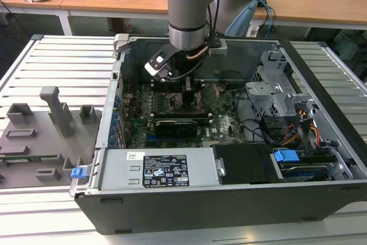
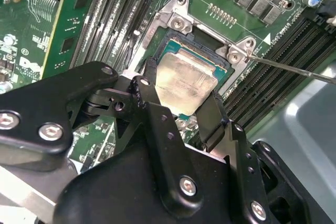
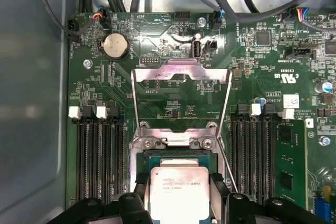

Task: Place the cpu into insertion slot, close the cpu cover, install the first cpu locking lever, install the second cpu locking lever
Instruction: 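Place the cpu into insertion slot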

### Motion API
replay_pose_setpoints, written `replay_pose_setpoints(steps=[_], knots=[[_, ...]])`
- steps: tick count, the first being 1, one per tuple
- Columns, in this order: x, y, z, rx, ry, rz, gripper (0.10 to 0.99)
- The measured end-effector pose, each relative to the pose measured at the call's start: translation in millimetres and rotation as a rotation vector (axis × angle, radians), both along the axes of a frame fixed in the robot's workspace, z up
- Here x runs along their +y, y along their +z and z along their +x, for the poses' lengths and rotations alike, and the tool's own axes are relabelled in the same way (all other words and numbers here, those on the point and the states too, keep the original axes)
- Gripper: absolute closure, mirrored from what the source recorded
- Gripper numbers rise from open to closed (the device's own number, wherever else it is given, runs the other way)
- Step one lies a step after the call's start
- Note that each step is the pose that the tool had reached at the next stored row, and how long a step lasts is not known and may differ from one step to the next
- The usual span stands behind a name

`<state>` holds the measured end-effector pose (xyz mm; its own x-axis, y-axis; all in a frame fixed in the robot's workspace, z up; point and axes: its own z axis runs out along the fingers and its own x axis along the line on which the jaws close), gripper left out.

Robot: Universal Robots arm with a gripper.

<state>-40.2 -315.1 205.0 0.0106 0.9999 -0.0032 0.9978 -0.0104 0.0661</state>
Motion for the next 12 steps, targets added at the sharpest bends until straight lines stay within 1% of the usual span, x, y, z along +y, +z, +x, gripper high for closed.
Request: replay_pose_setpoints(steps=[5,12], knots=[[0.0,-3.8,0.0,0.0004,0.000,0.000,0.545],[0.0,-6.4,0.0,0.0005,0.000,-0.001,0.545]])
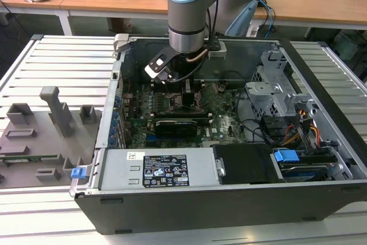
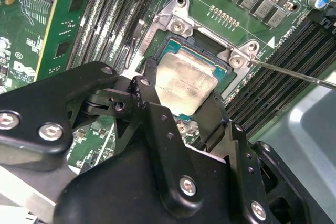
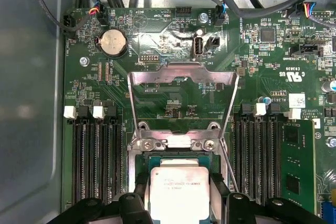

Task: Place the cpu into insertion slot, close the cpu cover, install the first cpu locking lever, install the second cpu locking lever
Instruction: 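Place the cpu into insertion slot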

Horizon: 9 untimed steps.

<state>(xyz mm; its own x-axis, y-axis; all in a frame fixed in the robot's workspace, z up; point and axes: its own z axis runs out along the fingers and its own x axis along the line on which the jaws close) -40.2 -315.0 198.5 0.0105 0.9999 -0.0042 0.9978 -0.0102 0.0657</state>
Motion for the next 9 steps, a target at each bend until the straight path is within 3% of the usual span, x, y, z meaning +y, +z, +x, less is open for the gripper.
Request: replay_pose_setpoints(steps=[4,5,9], knots=[[0.0,-0.2,0.0,-0.0001,0.000,0.000,0.533],[0.0,-0.3,0.0,-0.0002,0.000,0.000,0.471],[0.0,0.3,0.0,-0.0001,0.000,0.000,0.471]])
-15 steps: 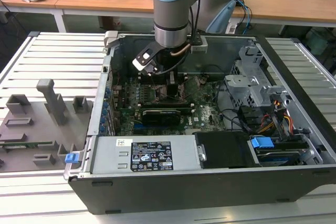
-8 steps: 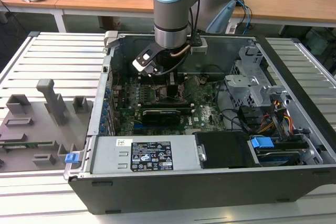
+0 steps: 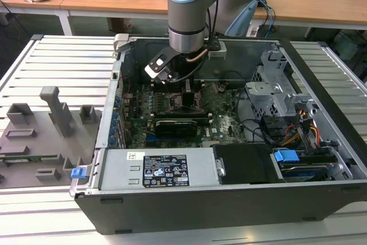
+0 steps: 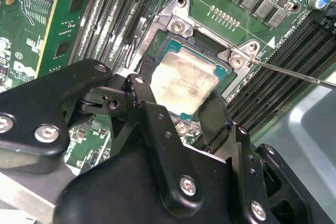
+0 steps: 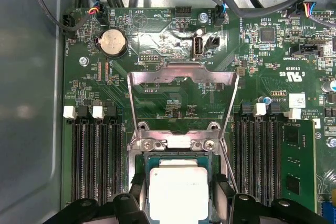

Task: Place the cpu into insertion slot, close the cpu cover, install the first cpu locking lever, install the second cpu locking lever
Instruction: 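Place the cpu into insertion slot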

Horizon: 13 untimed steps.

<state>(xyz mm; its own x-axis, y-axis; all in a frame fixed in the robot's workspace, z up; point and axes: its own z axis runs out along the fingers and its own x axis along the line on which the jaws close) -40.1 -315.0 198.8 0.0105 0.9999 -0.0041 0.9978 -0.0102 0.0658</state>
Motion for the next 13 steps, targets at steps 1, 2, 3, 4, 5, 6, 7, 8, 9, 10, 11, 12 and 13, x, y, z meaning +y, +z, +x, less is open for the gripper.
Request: replay_pose_setpoints(steps=[1,2,3,4,5,6,7,8,9,10,11,12,13], knots=[[0.1,1.5,0.0,-0.0001,0.000,0.000,0.471],[0.1,2.6,0.0,0.0000,0.000,0.000,0.471],[0.1,4.0,0.0,0.0001,0.000,0.000,0.471],[0.1,5.6,0.0,0.0000,0.000,0.000,0.486],[0.1,6.4,0.0,0.0001,0.000,-0.001,0.549],[0.2,7.3,0.0,0.0000,0.000,-0.003,0.616],[0.2,8.8,0.0,0.0001,0.000,-0.005,0.678],[0.2,9.1,0.0,0.0000,0.000,-0.005,0.737],[0.1,9.6,0.0,0.0001,0.000,-0.005,0.855],[0.1,10.2,0.0,0.0001,0.000,-0.005,0.855],[0.1,11.3,0.0,0.0001,0.000,-0.005,0.976],[0.1,13.1,0.0,0.0001,0.000,-0.005,0.980],[0.1,14.7,0.0,0.0000,0.000,-0.006,0.980]])
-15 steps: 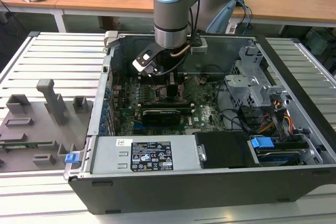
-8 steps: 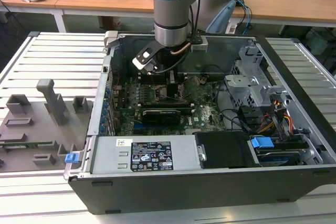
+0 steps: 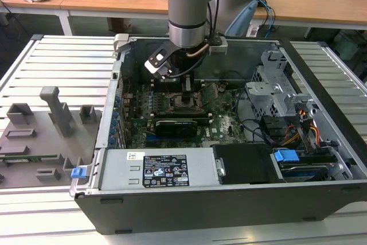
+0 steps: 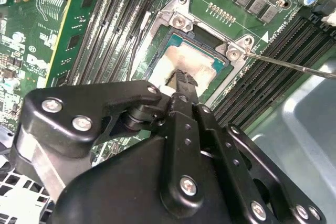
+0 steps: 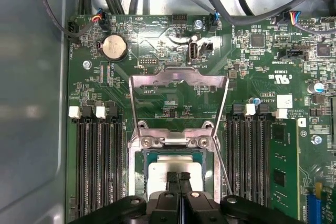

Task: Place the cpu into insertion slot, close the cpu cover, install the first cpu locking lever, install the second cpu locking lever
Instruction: 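Place the cpu into insertion slot, then close the cpu cover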

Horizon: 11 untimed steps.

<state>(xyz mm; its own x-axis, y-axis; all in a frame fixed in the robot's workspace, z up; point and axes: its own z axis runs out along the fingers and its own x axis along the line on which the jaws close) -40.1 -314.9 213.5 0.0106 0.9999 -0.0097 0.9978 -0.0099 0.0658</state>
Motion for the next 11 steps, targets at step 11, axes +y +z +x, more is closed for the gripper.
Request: replay_pose_setpoints(steps=[11], knots=[[0.1,4.9,0.3,0.0009,0.000,-0.003,0.980]])
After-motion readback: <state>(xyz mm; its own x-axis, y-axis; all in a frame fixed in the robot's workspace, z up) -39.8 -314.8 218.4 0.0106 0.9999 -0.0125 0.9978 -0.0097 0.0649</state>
